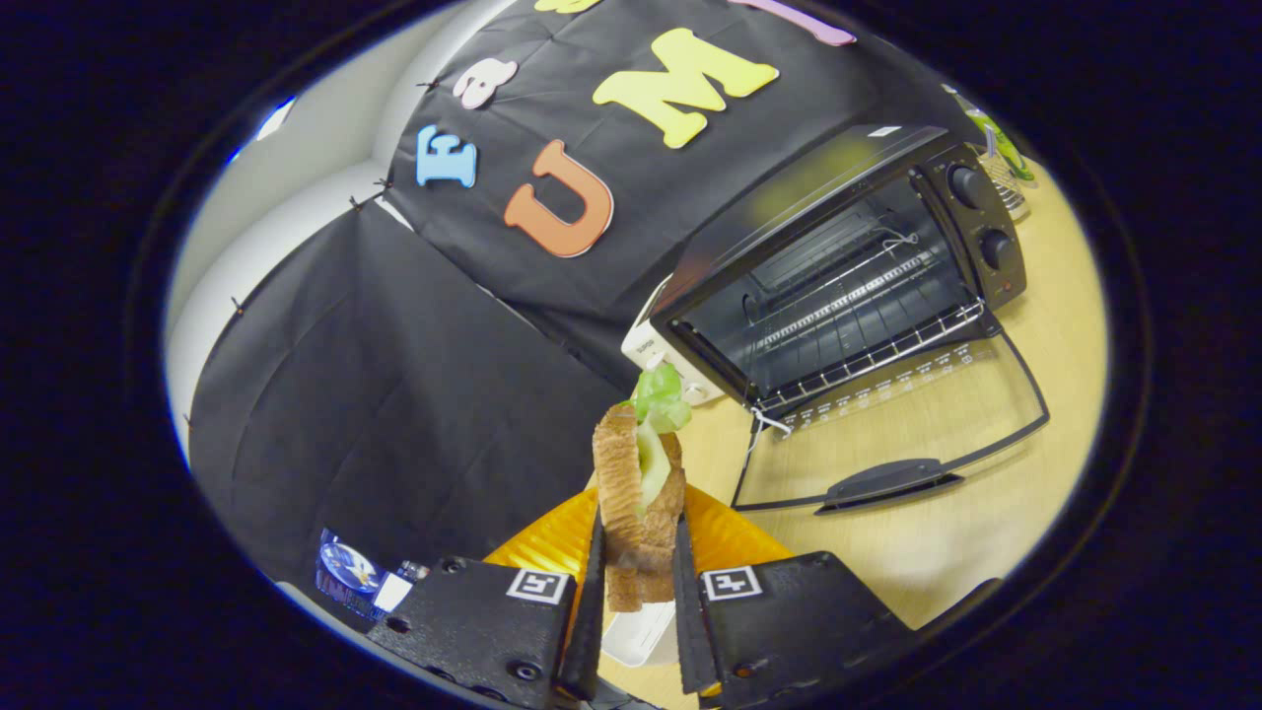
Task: Open the toaster oven, put the food inside, and close the toaster oven door.
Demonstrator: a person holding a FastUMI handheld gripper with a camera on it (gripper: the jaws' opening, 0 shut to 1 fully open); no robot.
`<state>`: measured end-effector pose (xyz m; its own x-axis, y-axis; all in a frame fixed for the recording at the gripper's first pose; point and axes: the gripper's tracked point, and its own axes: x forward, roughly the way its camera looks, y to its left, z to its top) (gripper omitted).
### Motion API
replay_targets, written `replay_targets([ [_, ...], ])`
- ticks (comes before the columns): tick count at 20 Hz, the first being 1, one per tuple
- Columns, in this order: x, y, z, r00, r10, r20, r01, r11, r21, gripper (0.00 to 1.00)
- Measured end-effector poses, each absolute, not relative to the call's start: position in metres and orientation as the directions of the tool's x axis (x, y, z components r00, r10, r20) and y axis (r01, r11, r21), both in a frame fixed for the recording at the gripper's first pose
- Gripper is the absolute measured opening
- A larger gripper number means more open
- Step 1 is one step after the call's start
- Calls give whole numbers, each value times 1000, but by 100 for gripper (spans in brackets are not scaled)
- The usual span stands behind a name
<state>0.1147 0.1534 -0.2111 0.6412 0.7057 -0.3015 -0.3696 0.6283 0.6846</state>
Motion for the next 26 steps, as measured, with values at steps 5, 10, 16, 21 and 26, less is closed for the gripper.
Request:
replay_targets([
  [5, 163, 120, -222, 763, 587, -269, -255, 656, 710, 36],
  [10, 212, 67, -230, 887, 411, -211, -77, 582, 810, 36],
  [16, 259, 32, -234, 946, 236, -224, 76, 509, 858, 36],
  [21, 261, 39, -239, 938, 207, -279, 140, 510, 849, 37],
  [26, 267, 52, -247, 918, 217, -331, 127, 630, 766, 39],
])
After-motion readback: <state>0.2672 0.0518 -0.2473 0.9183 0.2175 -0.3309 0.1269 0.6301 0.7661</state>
